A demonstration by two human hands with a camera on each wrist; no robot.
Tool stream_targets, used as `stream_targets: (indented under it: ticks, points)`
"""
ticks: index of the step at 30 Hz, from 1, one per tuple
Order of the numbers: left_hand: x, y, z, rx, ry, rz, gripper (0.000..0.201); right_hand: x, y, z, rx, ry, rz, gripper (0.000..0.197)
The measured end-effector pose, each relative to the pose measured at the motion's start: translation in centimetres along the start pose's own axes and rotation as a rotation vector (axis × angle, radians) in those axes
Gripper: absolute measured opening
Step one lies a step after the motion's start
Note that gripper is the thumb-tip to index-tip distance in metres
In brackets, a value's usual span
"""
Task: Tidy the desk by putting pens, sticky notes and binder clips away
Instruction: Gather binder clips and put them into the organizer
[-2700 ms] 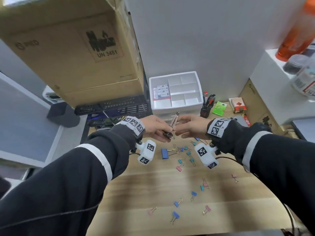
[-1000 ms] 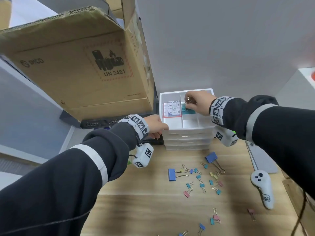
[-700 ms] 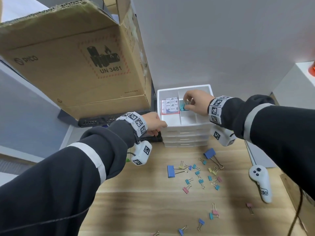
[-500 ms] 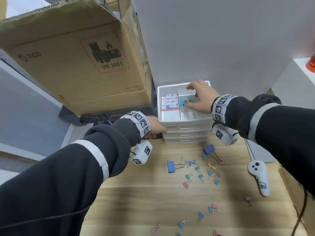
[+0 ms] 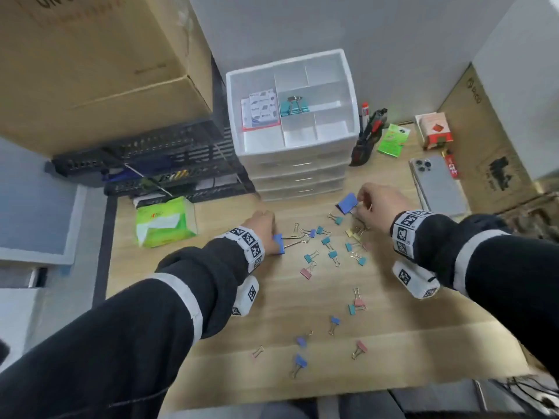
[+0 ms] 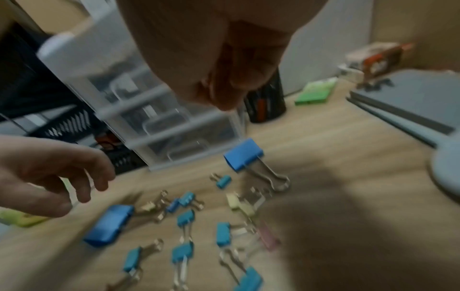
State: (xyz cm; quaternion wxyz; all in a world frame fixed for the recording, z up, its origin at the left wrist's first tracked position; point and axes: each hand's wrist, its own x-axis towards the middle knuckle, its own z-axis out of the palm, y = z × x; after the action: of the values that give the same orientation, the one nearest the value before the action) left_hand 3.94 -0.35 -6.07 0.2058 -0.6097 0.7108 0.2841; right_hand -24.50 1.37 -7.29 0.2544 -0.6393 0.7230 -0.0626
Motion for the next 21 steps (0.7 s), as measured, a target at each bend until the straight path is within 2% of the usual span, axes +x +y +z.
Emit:
stream_targets:
  ticks: [3, 8, 11, 15, 18, 21]
  points:
    - [1.2, -0.4, 3.5, 0.015, 0.051, 0.056, 0.055, 1.2, 2.0, 3.0, -0.031, -0.070, 0.100, 0.015]
    - [2.1, -0.3, 5.8, 0.046, 0.122, 0.084, 0.049, 2.3, 2.2, 5.5, -0.071, -0.037, 0.178, 0.023]
    - [2.4, -0.3, 5.4, 0.024, 0.097, 0.101, 0.050, 2.6, 1.8, 5.7, -0.111, -0.050, 0.186, 0.018]
    - [1.8, -0.6, 4.2, -0.028, 0.083, 0.074, 0.046, 2.5, 0.8, 4.6, -0.175, -0.153, 0.212, 0.024]
    - [0.8, -1.0, 2.9, -0.061, 0.053, 0.042, 0.043, 2.0, 0.0, 3.1, -0.117, -0.179, 0.209, 0.029]
    - [-0.4, -1.3, 1.1, -0.167, 0.078, -0.008, 0.037, 1.3, -1.5, 1.4, -0.023, -0.175, 0.166, 0.023]
